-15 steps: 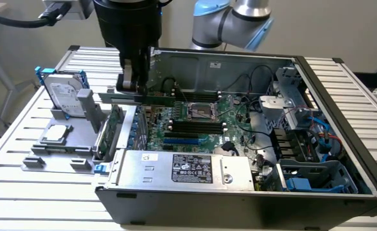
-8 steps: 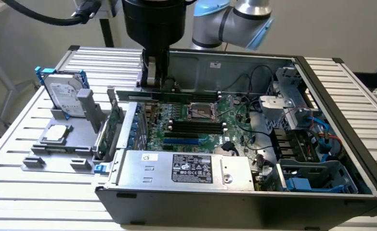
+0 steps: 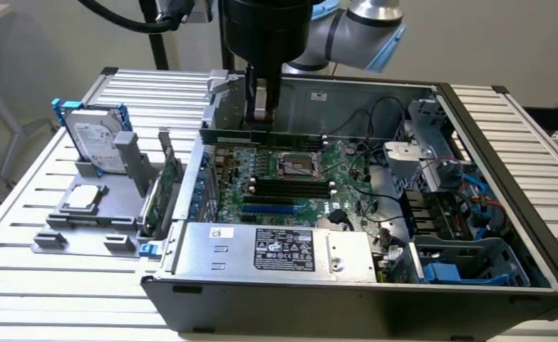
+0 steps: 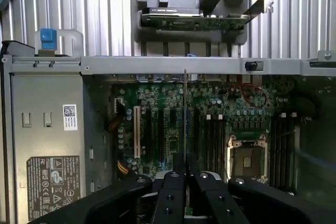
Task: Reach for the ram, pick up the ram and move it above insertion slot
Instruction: 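Pick up the ram and move it above insertion slot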
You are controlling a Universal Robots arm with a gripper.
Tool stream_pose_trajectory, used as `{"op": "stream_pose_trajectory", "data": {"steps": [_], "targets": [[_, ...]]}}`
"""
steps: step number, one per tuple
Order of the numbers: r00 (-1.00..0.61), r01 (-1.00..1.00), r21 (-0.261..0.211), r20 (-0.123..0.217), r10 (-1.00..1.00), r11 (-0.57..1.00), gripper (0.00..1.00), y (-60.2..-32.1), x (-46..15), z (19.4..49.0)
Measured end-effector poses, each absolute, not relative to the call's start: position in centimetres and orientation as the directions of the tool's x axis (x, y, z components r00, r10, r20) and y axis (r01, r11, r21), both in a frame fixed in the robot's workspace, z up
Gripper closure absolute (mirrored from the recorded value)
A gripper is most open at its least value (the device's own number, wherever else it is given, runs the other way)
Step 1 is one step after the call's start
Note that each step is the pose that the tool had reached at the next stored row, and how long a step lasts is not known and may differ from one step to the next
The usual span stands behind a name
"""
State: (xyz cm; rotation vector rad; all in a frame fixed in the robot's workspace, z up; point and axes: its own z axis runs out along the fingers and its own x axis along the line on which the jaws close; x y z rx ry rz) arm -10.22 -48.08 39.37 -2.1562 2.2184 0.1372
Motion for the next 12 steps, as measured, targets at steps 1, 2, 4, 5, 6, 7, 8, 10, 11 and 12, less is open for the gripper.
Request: {"op": "stream_pose_trajectory", "data": {"steps": [1, 2, 4, 5, 6, 7, 8, 10, 11, 12], "targets": [[-0.030, -0.999, 0.032, -0.094, -0.995, 0.027, 0.87, -48.0, -9.8, 39.4], [-0.030, -0.999, 0.032, -0.094, -0.995, 0.027, 0.87, -47.8, -9.4, 39.4], [-0.030, -0.999, 0.033, -0.094, -0.995, 0.027, 0.87, -47.6, -8.7, 39.4], [-0.030, -0.999, 0.033, -0.094, -0.995, 0.027, 0.87, -47.4, -8.4, 39.4], [-0.030, -0.999, 0.033, -0.094, -0.995, 0.027, 0.87, -47.2, -8.1, 39.3], [-0.030, -0.999, 0.033, -0.093, -0.995, 0.027, 0.87, -47.0, -7.9, 39.3], [-0.030, -0.999, 0.033, -0.091, -0.995, 0.027, 0.87, -46.7, -7.7, 39.3], [-0.030, -0.999, 0.033, -0.087, -0.996, 0.027, 0.87, -46.2, -7.3, 39.3], [-0.030, -0.999, 0.032, -0.083, -0.996, 0.027, 0.87, -46.0, -7.2, 39.3], [-0.030, -0.999, 0.032, -0.079, -0.996, 0.028, 0.87, -45.7, -7.0, 39.3]]}}
